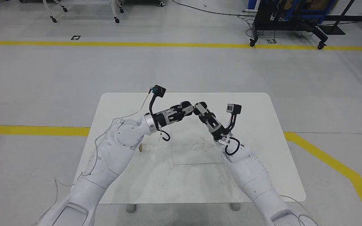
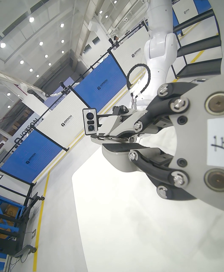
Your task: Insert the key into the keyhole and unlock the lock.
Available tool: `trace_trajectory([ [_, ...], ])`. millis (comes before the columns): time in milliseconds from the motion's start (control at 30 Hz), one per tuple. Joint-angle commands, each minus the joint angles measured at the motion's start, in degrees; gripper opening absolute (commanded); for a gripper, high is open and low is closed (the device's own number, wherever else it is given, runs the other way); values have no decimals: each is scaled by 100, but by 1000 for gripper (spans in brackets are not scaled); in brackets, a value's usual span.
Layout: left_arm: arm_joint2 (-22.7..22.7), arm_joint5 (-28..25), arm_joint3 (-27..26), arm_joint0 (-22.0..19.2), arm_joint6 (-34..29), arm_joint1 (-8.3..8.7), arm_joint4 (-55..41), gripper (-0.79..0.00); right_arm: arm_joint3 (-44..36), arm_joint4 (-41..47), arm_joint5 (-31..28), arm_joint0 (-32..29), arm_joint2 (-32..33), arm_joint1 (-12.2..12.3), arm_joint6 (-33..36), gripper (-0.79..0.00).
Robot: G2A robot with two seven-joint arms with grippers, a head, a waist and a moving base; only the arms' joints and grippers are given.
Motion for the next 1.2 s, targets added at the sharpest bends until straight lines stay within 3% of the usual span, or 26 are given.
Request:
trace_trajectory([
  [0,-2,6,-3,5,-9,-3,-10,-785,-18,-15,0,-14,23,-3,7,-785],
  [600,-97,95,-69,83,119,-8,128,-785,-77,14,0,-73,165,-53,128,-785],
  [633,-101,101,-74,89,129,-9,135,-785,-84,18,0,-80,176,-54,142,-748],
  [767,-117,96,-92,107,165,-11,175,-785,-101,8,0,-98,217,-57,195,-745],
  [833,-123,93,-97,117,174,-12,192,-785,-104,1,0,-103,229,-60,213,-628],
  [900,-131,80,-102,126,182,-13,204,-785,-105,-2,0,-105,240,-64,238,-585],
  [967,-141,68,-107,135,191,-13,210,-785,-105,-4,0,-108,250,-66,261,-493],
  [1000,-146,62,-108,143,200,-13,212,-785,-97,-5,0,-107,261,-66,269,-55],
  [1033,-152,57,-109,148,201,-13,217,-785,-82,1,0,-103,287,-63,264,0],
  [1167,-189,13,-87,163,144,-11,86,-785,-79,4,0,-102,297,-62,264,0],
])
